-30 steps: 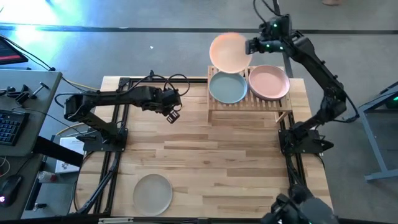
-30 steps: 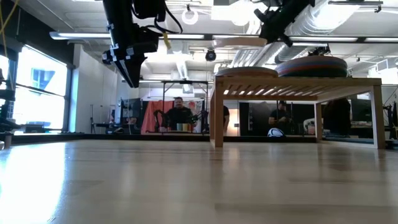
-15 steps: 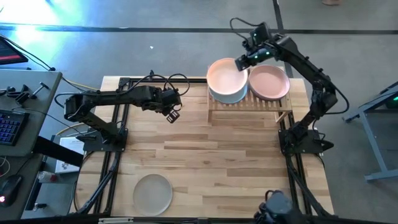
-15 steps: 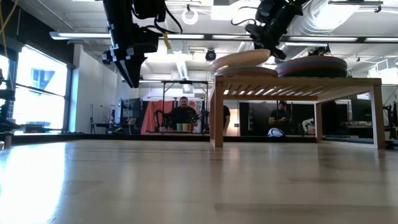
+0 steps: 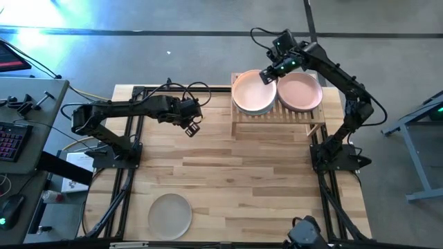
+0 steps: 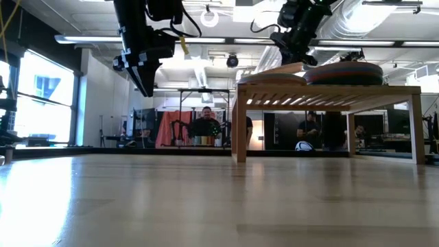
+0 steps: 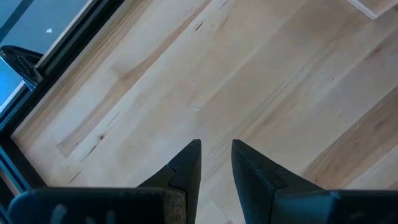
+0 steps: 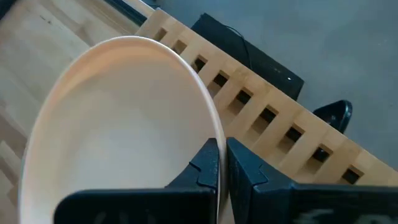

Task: Place and stack plates onto a shelf
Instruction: Stack the light orange plate on top of the light blue plate on the shelf, then stack the grey plate on top of the light orange plate on the shelf

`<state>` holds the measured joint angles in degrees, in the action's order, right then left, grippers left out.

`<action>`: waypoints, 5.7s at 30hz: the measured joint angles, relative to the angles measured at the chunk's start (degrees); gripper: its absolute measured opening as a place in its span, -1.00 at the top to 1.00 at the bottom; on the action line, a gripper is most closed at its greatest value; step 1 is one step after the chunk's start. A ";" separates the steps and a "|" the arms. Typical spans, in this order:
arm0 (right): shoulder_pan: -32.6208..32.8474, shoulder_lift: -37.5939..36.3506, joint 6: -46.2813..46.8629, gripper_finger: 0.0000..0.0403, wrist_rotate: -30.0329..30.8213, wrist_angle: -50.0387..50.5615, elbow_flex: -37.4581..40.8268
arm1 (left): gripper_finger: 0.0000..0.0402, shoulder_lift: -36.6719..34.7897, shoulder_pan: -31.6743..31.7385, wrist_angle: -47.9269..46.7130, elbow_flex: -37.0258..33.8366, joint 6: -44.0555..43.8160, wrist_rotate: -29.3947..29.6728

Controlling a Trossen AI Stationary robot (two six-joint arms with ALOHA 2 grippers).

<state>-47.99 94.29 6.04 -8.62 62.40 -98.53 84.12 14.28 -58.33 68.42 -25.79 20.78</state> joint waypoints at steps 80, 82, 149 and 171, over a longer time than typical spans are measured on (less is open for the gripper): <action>3.10 -13.26 11.02 1.00 8.17 -14.30 17.43 | 0.61 0.00 -0.02 0.42 0.02 1.50 -0.02; 3.32 -13.26 10.97 1.00 8.17 -14.07 17.43 | 0.61 0.00 -0.02 0.43 0.02 1.51 -0.02; 24.70 -13.35 12.54 0.72 -10.86 1.12 7.22 | 0.61 -0.04 -16.27 -5.38 -7.73 -7.73 -19.10; 49.57 -13.35 39.93 0.72 10.95 -0.54 7.20 | 0.61 -0.04 -44.68 -2.32 -7.72 -13.15 -19.02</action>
<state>1.59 80.95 45.98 2.33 61.87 -91.33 84.07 -30.40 -60.65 60.70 -38.94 1.76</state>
